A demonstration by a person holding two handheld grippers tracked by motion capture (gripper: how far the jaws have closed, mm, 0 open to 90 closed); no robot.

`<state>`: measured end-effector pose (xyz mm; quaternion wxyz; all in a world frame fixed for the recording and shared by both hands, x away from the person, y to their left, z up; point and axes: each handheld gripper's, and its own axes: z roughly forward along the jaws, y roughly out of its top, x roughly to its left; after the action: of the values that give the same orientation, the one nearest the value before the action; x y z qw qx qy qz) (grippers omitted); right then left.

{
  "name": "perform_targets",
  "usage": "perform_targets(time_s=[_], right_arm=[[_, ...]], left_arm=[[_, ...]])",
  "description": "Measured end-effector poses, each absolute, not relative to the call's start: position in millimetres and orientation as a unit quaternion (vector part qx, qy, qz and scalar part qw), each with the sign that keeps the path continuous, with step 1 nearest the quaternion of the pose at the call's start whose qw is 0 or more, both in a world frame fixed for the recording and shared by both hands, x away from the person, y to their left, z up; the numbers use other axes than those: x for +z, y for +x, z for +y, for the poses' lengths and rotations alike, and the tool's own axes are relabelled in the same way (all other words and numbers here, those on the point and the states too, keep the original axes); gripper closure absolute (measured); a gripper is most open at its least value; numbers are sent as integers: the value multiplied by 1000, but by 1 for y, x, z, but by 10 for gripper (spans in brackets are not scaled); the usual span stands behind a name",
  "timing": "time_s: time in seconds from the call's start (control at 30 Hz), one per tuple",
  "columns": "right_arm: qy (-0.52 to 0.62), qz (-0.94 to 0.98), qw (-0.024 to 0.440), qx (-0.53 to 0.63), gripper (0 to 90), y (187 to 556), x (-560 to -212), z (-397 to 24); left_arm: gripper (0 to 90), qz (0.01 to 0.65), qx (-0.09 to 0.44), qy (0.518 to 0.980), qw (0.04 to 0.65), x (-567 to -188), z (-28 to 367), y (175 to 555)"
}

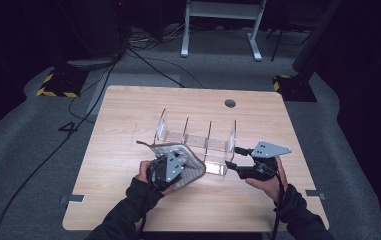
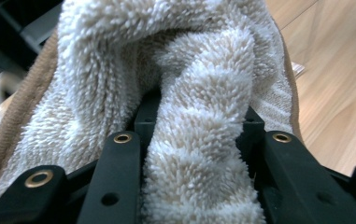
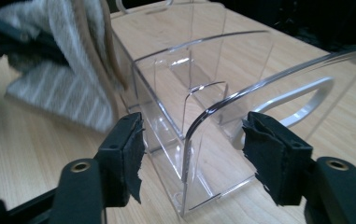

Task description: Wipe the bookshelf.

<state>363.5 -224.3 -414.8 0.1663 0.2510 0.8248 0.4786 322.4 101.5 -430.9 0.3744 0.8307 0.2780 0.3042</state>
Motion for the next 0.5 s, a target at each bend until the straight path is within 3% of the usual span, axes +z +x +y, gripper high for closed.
perform_targets(time_s=[0.33, 0.5], right_arm=[[228, 830, 165, 482, 330, 372, -417, -224], [227, 831, 163, 481, 324, 373, -418, -223]], left_arm=[[638, 340, 331, 810, 344, -436, 160, 327], [631, 377, 320, 802, 336, -439, 183, 339]])
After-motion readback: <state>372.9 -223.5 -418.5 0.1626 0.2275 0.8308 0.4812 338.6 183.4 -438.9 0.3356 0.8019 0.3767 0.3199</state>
